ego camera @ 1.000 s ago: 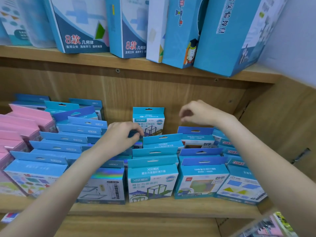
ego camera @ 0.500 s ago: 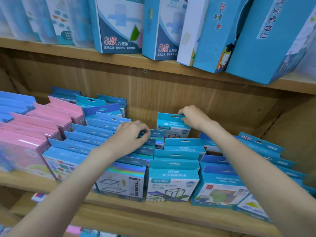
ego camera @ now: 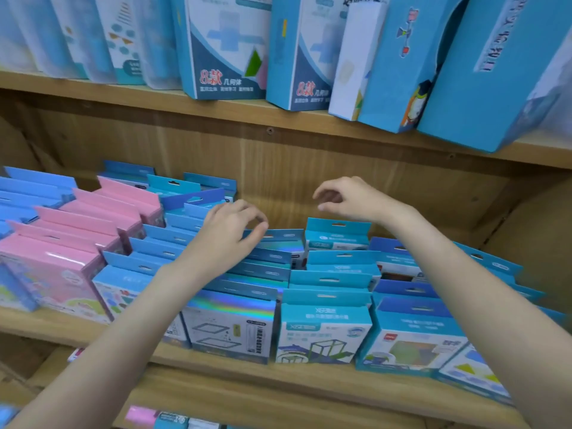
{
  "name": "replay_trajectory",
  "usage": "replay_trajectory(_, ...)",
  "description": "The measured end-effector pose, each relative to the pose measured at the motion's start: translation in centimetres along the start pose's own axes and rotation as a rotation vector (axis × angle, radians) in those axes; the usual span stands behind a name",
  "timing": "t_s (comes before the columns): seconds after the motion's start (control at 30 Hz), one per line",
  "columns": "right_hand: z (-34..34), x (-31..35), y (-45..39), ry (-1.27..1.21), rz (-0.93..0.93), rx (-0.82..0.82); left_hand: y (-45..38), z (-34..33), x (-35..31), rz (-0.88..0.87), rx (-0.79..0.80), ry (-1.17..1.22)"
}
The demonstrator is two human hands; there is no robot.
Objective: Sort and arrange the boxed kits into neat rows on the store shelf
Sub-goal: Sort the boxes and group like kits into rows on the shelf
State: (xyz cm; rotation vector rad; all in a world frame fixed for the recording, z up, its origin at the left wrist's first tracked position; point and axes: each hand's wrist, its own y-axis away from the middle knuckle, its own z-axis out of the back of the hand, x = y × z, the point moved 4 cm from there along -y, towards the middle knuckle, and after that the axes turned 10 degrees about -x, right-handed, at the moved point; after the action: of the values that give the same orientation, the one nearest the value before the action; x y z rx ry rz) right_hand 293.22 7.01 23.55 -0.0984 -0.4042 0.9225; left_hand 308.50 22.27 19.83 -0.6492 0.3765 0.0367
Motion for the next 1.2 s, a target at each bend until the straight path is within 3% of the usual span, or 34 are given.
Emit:
replay_trajectory(0.23,-4.2,8.1,-6.7,-0.062,0.107,0.075,1.5,4.6,7.3,0.047,0.006,-0.124)
replay_trajectory(0.53,-11.1,14.2,-14.4,0.331,0.188,0.201,2.1,8.3,15.0,-0.073,0.161,-0.167)
replay_trajectory(0.67,-10.4,13.6,-13.4,0.354,0.054,0.066,1.7,8.6,16.6,-0.131,0.218,-0.091)
replay_trajectory(0.93,-4.3,11.6,-7.5,0.216,-0.158,-0.434,1.2,7.8,15.9,-0.276,0.237,0.097)
replay_trajectory(1.2,-1.2,10.0,-3.3,0.139,-0.264,-0.628,0.8,5.9,14.2,-0.304,0.366,0.125)
